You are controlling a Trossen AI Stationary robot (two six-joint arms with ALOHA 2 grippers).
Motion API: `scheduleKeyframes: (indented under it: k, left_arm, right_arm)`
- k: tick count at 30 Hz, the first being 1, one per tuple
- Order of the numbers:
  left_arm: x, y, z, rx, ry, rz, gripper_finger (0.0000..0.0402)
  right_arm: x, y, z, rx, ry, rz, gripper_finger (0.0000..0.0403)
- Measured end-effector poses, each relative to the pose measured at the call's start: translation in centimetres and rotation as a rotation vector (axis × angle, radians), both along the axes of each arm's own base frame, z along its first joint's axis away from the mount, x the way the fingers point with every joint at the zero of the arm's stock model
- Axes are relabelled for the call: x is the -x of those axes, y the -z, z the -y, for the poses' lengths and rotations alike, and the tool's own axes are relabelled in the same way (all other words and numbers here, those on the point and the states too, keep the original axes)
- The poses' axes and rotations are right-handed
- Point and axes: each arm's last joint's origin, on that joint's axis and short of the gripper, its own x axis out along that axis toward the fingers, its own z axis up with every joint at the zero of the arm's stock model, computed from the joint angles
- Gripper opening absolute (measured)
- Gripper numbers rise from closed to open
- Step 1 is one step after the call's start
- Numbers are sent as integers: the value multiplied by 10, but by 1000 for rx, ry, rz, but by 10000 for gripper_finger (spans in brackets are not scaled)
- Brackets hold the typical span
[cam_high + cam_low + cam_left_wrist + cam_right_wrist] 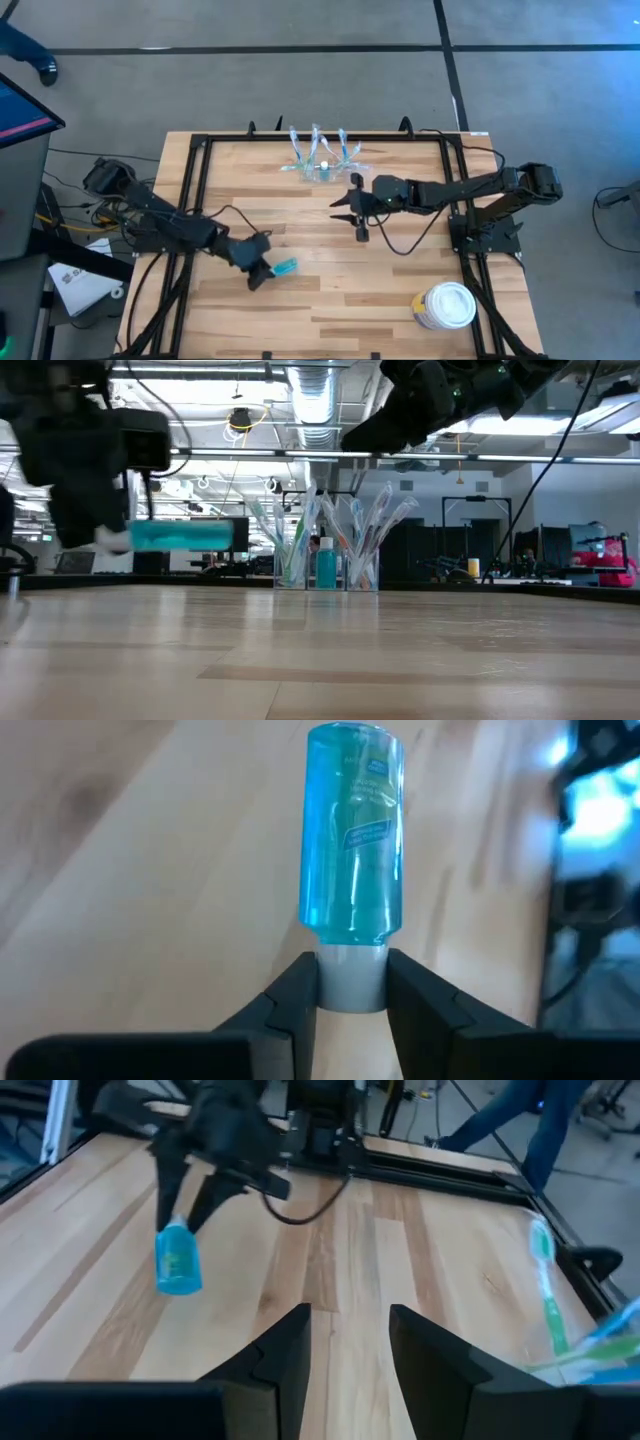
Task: Pick & Place toothbrushing station
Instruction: Put the blue mouthwash into the transparent organizer
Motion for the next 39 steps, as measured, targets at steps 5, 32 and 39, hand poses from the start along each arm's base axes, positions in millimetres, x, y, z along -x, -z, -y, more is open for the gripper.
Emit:
scheduleKeyframes:
  k: [5, 32, 39]
  left_arm:
    - [-14, -8, -15, 124, -60, 67, 88]
    - [-42, -34, -71, 440, -250, 298, 88]
    - [-44, -39, -73, 468, -270, 340, 88]
  right_arm:
    - [0, 0, -10, 64, -55, 1, 127]
    - [5, 4, -49, 342, -152, -40, 132]
    - [4, 2, -51, 363, -157, -12, 167]
